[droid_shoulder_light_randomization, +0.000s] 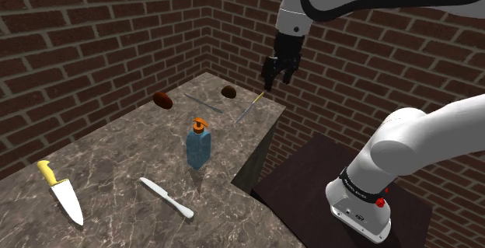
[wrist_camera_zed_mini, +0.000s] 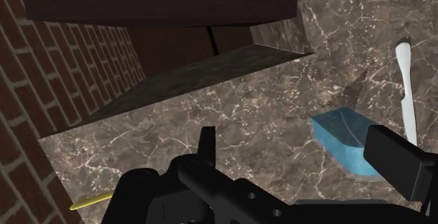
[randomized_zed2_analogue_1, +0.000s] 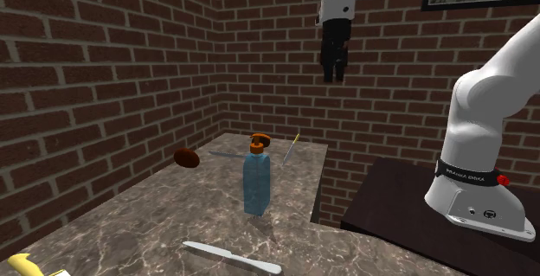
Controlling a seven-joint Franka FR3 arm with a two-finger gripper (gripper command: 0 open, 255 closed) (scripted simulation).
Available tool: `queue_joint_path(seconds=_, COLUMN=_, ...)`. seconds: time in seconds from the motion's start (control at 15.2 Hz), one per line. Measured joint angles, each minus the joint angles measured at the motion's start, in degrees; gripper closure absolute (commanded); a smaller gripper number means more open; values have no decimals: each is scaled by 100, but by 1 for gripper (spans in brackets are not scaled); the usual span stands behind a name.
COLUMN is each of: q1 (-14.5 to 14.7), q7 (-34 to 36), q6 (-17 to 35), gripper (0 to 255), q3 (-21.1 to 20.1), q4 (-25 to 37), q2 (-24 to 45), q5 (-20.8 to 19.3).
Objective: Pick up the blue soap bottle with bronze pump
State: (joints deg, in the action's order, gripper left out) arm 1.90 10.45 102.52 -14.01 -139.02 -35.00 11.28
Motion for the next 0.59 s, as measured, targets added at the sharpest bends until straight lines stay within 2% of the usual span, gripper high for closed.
queue_joint_path(seconds=0.33, q1=52, q7=523, q6=674, gripper=0, q3=-563, q4=318, q2=901, q5=18)
queue_joint_path(seconds=0.59, q1=69, q7=1058, q6=1129, gripper=0, q3=-1030, q4=735, q2=1716, q5=-148)
